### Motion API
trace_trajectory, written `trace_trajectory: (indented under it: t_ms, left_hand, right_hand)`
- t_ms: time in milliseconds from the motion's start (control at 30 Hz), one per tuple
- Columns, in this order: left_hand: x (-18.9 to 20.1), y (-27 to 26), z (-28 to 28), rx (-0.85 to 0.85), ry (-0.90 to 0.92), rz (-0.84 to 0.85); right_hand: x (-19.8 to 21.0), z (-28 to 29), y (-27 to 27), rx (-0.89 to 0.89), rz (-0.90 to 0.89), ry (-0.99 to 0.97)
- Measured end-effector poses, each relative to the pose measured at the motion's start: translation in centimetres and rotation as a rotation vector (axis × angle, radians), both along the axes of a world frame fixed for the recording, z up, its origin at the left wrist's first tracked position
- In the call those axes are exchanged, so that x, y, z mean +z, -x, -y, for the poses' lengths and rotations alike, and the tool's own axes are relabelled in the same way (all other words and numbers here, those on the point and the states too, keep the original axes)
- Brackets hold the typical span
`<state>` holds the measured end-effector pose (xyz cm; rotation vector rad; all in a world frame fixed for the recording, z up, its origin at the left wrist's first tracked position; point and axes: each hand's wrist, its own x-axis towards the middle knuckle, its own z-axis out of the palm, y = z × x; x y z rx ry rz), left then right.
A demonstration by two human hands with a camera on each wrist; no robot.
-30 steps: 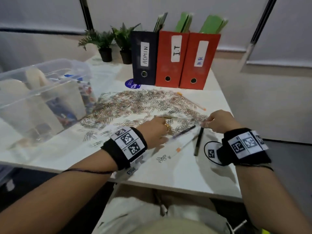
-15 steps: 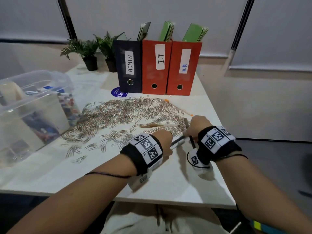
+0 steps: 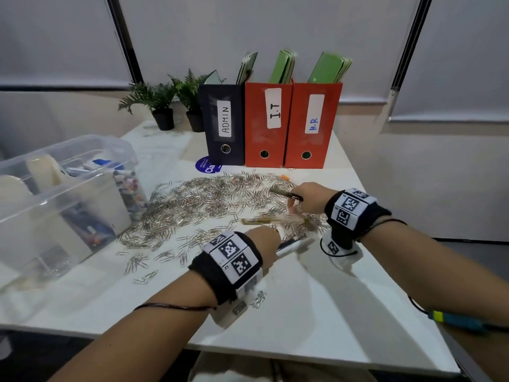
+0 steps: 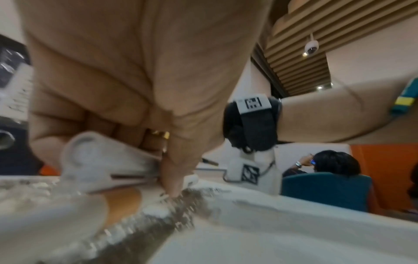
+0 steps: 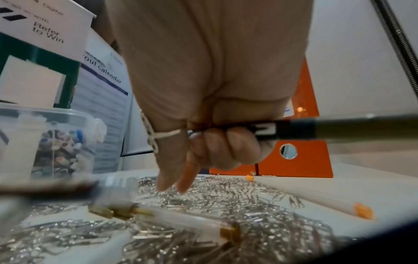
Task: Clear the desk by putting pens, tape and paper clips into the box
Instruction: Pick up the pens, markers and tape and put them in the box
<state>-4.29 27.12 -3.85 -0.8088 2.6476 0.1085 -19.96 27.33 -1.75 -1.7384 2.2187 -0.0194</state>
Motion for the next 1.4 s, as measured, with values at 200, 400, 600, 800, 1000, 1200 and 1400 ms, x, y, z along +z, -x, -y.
trace_trajectory:
  t_ms: [200,400,600,800,1000,1200,1400]
  left_hand:
    - [2.7,-2.7,3.9,0.14,0.059,-0.14]
    - [4.7,-5.1,7.0,0.33,0.075,-0.272]
    - [9.6,-11.9,10.3,0.706,0.327,-0.638]
    - [12.0,-21.2,12.0,1.106,0.451,-0.768]
    - [11.1,-24.5,14.6,1.216,0.416,-0.565]
    - [10.0,-25.1,15.7,1.139,0.315,-0.629]
    - [8.3,-28.9,15.4,1.168,0.613,-0.699]
  right_hand:
    - [-1.0,1.5,-1.1,0.024,-0.109,-0.142]
    - [-1.0,2.3,-1.4,0.07,-0.091,-0.118]
    - [3.2,4.3,-4.8,0.16,-0.075,0.088]
    - [7.7,6.6,-13.2,0.28,0.226,0.31]
    - [9.6,11.5,-21.8,0.384,0.305,0.403]
    - [9.4,14.8,-27.6,0.311,0.515,0.44]
    - [9.5,16.1,-30.8,0.336,0.396,0.463]
